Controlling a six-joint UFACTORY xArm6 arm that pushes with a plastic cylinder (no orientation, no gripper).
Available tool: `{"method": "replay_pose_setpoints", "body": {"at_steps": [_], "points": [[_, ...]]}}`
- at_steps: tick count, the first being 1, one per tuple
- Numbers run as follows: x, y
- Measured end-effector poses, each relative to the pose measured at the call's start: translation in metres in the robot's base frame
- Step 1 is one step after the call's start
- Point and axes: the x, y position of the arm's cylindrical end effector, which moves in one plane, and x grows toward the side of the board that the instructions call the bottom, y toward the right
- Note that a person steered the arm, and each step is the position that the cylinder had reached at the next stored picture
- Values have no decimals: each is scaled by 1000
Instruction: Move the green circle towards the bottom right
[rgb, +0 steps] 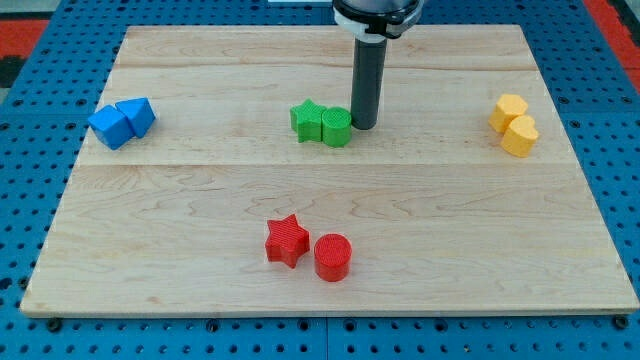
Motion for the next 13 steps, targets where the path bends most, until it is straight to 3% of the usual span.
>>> {"method": "replay_pose_setpoints", "body": {"at_steps": [6,7,9,11,12,13], "points": [[-13,9],[-48,13],[-57,-35],[-40,-76],[-33,-61],[1,-29]]}}
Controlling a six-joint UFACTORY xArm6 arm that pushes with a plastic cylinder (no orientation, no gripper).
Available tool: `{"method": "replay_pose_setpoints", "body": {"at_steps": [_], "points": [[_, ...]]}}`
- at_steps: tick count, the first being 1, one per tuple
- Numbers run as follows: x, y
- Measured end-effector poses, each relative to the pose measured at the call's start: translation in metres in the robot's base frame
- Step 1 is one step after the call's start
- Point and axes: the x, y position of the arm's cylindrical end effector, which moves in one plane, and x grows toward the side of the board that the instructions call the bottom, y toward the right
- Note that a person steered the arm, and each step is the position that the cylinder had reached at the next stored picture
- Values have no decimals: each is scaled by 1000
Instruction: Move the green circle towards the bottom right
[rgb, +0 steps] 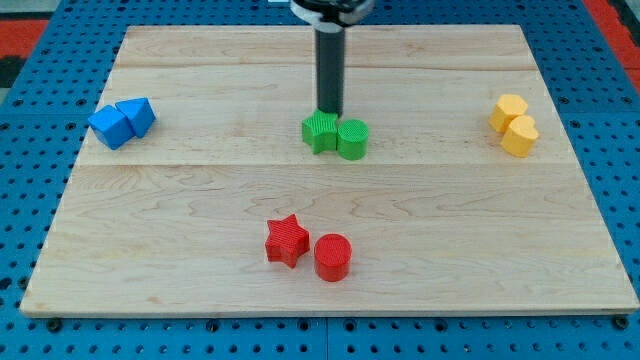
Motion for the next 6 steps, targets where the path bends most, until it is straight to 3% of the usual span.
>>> {"method": "replay_pose_setpoints", "body": {"at_steps": [1,2,3,4,5,6], "points": [[18,7],[-16,7],[1,10],[55,34],[84,98],[74,89]]}}
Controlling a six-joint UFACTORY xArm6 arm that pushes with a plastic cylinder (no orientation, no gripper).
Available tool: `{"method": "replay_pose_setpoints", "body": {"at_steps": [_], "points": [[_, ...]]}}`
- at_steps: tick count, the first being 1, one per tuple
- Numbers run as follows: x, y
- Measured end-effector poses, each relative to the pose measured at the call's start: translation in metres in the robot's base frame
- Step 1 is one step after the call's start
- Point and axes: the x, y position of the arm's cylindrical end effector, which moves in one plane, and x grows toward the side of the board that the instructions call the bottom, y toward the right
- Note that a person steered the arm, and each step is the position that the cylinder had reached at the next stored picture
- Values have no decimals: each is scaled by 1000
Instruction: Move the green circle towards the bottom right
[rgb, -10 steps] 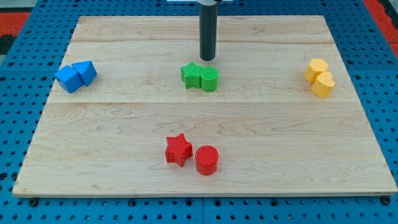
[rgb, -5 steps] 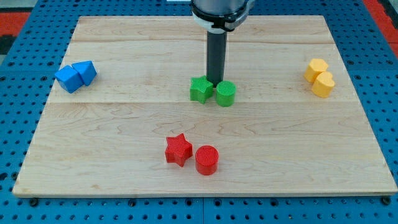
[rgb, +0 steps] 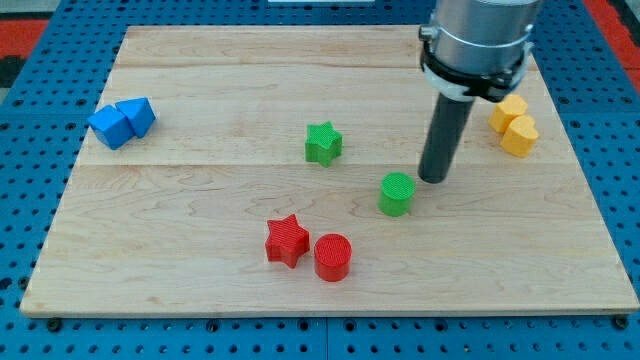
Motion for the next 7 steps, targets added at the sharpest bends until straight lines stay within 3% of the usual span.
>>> {"method": "replay_pose_setpoints", "body": {"at_steps": [1,2,3,4,5,6,7], "points": [[-20,-60],[8,-80],[43,-42],[52,32],[51,27],[22,9],[4,28]]}}
